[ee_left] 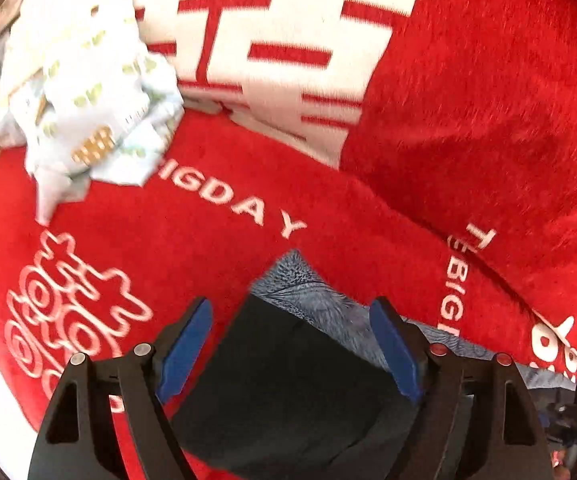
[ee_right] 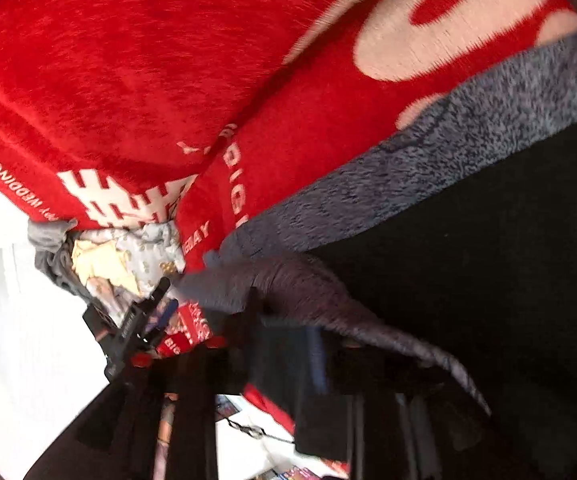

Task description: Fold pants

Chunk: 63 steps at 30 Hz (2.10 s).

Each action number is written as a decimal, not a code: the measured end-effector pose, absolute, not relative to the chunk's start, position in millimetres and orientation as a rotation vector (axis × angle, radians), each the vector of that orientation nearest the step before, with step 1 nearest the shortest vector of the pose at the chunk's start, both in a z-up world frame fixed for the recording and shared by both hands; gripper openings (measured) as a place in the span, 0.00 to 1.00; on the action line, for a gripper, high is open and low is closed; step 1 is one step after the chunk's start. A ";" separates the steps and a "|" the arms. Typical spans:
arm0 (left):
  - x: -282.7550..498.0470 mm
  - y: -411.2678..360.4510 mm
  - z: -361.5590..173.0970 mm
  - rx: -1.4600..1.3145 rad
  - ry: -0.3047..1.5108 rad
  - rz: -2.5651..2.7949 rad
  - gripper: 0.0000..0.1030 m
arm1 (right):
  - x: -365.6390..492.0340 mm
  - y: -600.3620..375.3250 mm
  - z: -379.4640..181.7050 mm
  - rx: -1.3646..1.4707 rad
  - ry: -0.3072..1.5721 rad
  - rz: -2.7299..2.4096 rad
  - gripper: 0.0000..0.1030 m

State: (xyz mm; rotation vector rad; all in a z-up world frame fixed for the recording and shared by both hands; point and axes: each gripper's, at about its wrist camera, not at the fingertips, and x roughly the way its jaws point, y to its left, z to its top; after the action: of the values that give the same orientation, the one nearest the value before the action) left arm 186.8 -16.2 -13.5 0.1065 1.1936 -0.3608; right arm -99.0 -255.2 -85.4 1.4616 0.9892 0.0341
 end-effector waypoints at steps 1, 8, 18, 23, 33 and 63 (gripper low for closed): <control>185.8 -18.9 -6.9 0.129 1.202 -0.376 0.79 | -102.7 -257.1 -79.0 1.450 0.980 0.041 0.53; 80.5 -80.6 3.2 0.305 1.327 -0.683 0.79 | -199.5 -275.5 -32.6 1.370 0.938 -0.084 0.53; -133.4 -208.3 -40.1 0.392 1.616 -1.125 0.79 | -469.9 -281.2 -57.5 1.507 1.055 -0.532 0.54; -180.0 -236.1 -55.4 0.492 1.664 -1.189 0.79 | -559.3 -251.0 -91.6 1.634 1.051 -0.669 0.54; -203.6 -245.5 -73.6 0.536 1.655 -1.253 0.79 | -592.5 -206.4 -120.3 1.809 0.700 -0.619 0.21; -112.9 -415.0 -24.5 0.352 1.341 -0.993 0.79 | -434.1 -537.8 -40.6 1.397 0.816 -0.532 0.73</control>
State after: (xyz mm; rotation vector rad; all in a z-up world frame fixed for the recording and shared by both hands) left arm -112.9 -415.0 -24.5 0.3521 1.3409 -0.9933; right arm -434.1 -537.8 -40.6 1.3965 0.8164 -0.5320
